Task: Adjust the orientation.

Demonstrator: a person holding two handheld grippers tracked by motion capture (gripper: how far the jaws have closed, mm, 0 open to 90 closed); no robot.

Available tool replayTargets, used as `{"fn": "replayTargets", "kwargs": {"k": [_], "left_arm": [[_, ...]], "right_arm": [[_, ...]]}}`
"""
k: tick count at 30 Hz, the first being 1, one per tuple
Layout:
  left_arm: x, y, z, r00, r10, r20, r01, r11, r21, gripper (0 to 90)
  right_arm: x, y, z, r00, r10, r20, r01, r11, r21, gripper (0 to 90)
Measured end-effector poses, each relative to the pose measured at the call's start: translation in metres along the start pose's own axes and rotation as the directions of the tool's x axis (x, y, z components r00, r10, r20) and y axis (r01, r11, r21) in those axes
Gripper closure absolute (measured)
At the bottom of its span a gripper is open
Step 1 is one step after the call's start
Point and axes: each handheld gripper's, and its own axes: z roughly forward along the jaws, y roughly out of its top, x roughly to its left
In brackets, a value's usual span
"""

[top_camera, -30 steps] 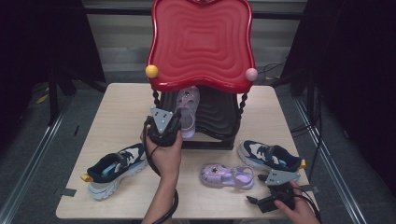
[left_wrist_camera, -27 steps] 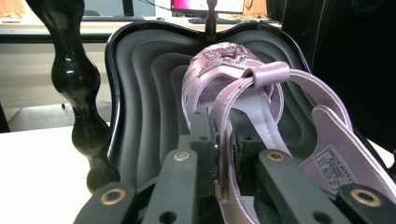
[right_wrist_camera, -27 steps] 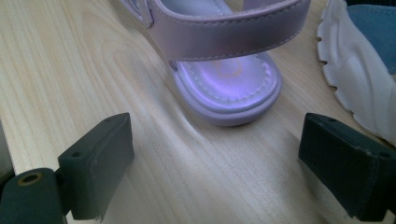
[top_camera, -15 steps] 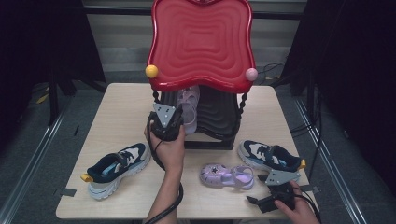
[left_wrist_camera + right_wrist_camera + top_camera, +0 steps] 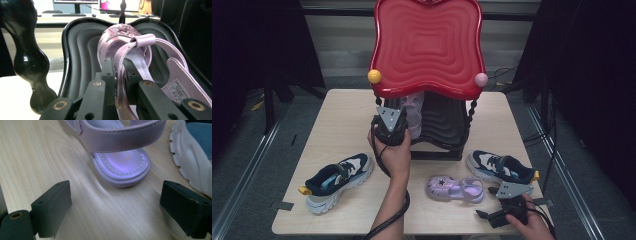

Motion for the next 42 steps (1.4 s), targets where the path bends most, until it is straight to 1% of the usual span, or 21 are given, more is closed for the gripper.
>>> {"fn": "replayTargets", "kwargs": {"k": [1,3,4,6,8,15,17,19,20,21,24,28,29,30,31,32,33,34,37,39,42], "left_arm": [[0.0,-0.001,0.001,1.0,0.006,-0.008,-0.006,1.0,0.007,81.9],[-0.001,-0.003,0.004,0.9998,0.005,-0.021,-0.005,1.0,-0.002,81.8],[-0.001,-0.004,0.005,0.9997,0.012,-0.022,-0.012,0.9999,0.002,81.8],[-0.002,-0.005,0.008,0.9995,0.002,-0.033,-0.003,1.0,-0.007,81.9],[-0.003,-0.005,0.011,0.9995,0.008,-0.032,-0.008,0.9999,-0.006,81.8],[-0.006,-0.004,0.024,0.9979,0.016,-0.062,-0.017,0.9997,-0.016,81.7],[-0.007,-0.005,0.028,0.9976,0.006,-0.069,-0.007,0.9998,-0.02,81.7],[-0.007,-0.006,0.031,0.9968,0.009,-0.08,-0.011,0.9998,-0.019,81.6],[-0.007,-0.007,0.033,0.9971,0.003,-0.076,-0.005,0.9998,-0.019,81.6],[-0.008,-0.007,0.034,0.9965,0.003,-0.084,-0.004,0.9998,-0.017,81.6],[-0.008,-0.011,0.037,0.9957,0.004,-0.092,-0.007,0.9995,-0.03,81.3],[-0.01,-0.014,0.042,0.9947,0.026,-0.099,-0.029,0.9991,-0.032,80.8],[-0.01,-0.016,0.042,0.9942,0.016,-0.107,-0.02,0.9991,-0.039,80.6],[-0.009,-0.017,0.043,0.9947,0.004,-0.103,-0.008,0.9992,-0.038,80.5],[-0.01,-0.018,0.043,0.9946,0.005,-0.103,-0.009,0.9994,-0.032,80.1],[-0.01,-0.019,0.042,0.9933,0.018,-0.114,-0.021,0.9995,-0.024,79.6],[-0.01,-0.019,0.042,0.9931,0.028,-0.113,-0.03,0.9995,-0.01,79.5],[-0.01,-0.02,0.042,0.9933,0.022,-0.113,-0.023,0.9997,-0.006,79.5],[-0.009,-0.021,0.041,0.9941,0.031,-0.104,-0.03,0.9995,0.009,79.5],[-0.01,-0.021,0.041,0.9944,0.023,-0.104,-0.022,0.9997,0.007,79.2],[-0.009,-0.021,0.041,0.9946,0.026,-0.1,-0.025,0.9996,0.013,79.0]], "right_arm": [[0.0,0.0,0.0,1.0,-0.001,0.0,0.001,1.0,0.0,9.5],[0.0,0.0,0.0,1.0,-0.001,0.0,0.001,1.0,0.0,9.5],[0.0,0.0,0.0,1.0,-0.001,0.0,0.001,1.0,0.0,9.5],[0.0,0.0,0.0,1.0,-0.001,0.0,0.001,1.0,0.0,9.5],[0.0,0.0,0.0,1.0,-0.001,0.0,0.001,1.0,-0.001,9.5],[0.0,0.0,0.0,1.0,-0.001,0.0,0.001,1.0,0.0,9.5],[0.0,0.0,0.0,1.0,-0.002,0.0,0.002,1.0,-0.001,9.5],[0.0,0.0,0.0,1.0,-0.001,0.0,0.001,1.0,-0.001,9.5],[0.0,0.0,0.0,1.0,-0.001,0.0,0.001,1.0,0.0,9.5],[0.0,0.0,0.0,1.0,-0.001,0.0,0.001,1.0,-0.001,9.5],[0.0,0.0,0.0,1.0,-0.002,0.0,0.002,1.0,-0.001,9.5],[0.0,0.0,0.0,1.0,0.0,0.0,0.0,1.0,0.0,9.5],[0.0,0.0,0.0,1.0,-0.001,0.0,0.001,1.0,0.0,9.5],[0.0,0.0,0.0,1.0,-0.001,0.0,0.001,1.0,0.0,9.5],[0.0,0.0,0.0,1.0,-0.001,0.0,0.001,1.0,0.0,9.5],[0.0,0.0,0.0,1.0,0.0,0.0,0.0,1.0,0.0,9.4],[0.0,0.0,0.0,1.0,-0.001,0.0,0.001,1.0,0.0,9.5],[0.0,0.0,0.0,1.0,-0.001,-0.001,0.001,1.0,0.0,9.4],[0.0,0.0,0.0,1.0,0.0,-0.002,0.0,1.0,0.001,9.4],[0.0,0.0,0.0,1.0,0.0,-0.002,0.0,1.0,0.001,9.4],[0.0,0.001,0.001,1.0,0.001,-0.003,-0.001,1.0,0.001,9.4]]}}
